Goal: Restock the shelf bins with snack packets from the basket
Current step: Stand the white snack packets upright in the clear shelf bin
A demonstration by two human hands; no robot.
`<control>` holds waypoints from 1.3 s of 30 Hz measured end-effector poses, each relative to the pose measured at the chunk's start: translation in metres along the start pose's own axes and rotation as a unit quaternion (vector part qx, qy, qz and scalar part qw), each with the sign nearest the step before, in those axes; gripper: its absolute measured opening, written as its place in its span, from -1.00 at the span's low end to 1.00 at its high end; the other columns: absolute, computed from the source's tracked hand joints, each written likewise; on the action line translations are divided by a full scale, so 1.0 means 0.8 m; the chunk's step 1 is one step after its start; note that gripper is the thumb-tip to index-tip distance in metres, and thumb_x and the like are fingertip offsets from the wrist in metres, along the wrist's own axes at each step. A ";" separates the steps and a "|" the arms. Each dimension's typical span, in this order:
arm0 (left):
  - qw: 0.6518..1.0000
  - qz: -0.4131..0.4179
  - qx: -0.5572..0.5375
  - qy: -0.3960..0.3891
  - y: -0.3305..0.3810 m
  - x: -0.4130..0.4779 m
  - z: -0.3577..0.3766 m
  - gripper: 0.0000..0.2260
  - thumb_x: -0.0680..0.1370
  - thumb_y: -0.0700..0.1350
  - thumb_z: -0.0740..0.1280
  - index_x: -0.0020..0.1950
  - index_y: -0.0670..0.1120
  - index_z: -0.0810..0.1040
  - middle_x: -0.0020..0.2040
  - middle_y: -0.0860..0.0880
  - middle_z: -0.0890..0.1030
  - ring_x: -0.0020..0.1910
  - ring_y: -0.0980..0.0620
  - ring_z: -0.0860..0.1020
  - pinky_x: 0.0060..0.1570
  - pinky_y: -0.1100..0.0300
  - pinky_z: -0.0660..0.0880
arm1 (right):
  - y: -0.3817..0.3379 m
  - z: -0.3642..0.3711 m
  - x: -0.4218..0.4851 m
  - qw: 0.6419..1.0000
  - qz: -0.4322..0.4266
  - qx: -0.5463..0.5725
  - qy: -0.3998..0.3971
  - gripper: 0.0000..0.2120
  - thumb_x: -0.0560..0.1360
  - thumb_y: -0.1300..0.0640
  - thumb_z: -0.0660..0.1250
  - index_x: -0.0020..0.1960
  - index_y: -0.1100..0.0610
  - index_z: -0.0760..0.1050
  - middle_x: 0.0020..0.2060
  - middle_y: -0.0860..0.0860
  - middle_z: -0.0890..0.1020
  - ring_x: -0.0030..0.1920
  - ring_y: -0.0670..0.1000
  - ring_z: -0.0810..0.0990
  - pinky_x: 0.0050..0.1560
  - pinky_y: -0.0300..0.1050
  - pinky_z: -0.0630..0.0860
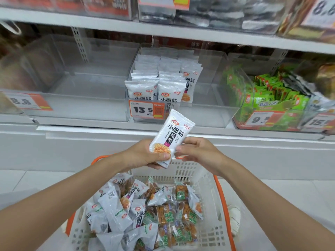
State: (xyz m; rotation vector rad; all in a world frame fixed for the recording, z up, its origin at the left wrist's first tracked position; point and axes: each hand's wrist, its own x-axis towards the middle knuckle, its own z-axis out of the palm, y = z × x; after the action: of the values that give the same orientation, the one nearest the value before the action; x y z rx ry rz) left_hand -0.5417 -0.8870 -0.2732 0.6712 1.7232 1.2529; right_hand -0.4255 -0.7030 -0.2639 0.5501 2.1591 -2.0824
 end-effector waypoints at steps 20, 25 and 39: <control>0.862 0.222 0.373 0.263 0.222 0.109 -0.056 -0.86 0.60 -0.11 0.28 0.14 0.02 0.53 -0.05 0.12 0.56 -0.17 0.18 0.48 -0.23 0.31 0.40 | -0.120 -0.135 0.090 0.919 -0.167 -0.231 0.274 -0.84 0.37 0.18 0.54 -0.17 0.04 0.56 -0.19 -0.04 0.70 -0.11 0.01 0.68 -0.02 0.03 0.62; 0.849 0.166 0.458 0.202 0.253 0.169 -0.066 -0.69 0.59 -0.06 0.30 0.34 -0.02 0.50 0.24 -0.01 0.56 0.12 0.06 0.50 0.08 0.25 0.39 | -0.115 -0.135 0.164 0.932 -0.066 -0.281 0.221 -0.86 0.34 0.25 0.52 -0.26 0.11 0.57 -0.21 0.09 0.69 -0.11 0.13 0.68 0.04 0.13 0.61; 0.857 0.116 0.455 0.213 0.250 0.219 -0.084 -0.91 0.51 -0.14 0.43 -0.15 0.04 0.60 -0.19 0.15 0.56 -0.08 0.10 0.54 -0.02 0.25 0.47 | -0.116 -0.114 0.213 0.926 0.028 -0.315 0.207 -0.62 0.29 0.22 0.56 0.06 0.17 0.56 -0.01 0.06 0.66 -0.01 0.07 0.66 0.05 -0.06 0.61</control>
State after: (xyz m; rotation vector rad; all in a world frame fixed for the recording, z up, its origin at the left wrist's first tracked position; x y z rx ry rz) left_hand -0.6963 -0.7061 -0.1379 1.2336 2.7016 0.6848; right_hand -0.5975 -0.5810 -0.2227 1.0027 2.7977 -1.1834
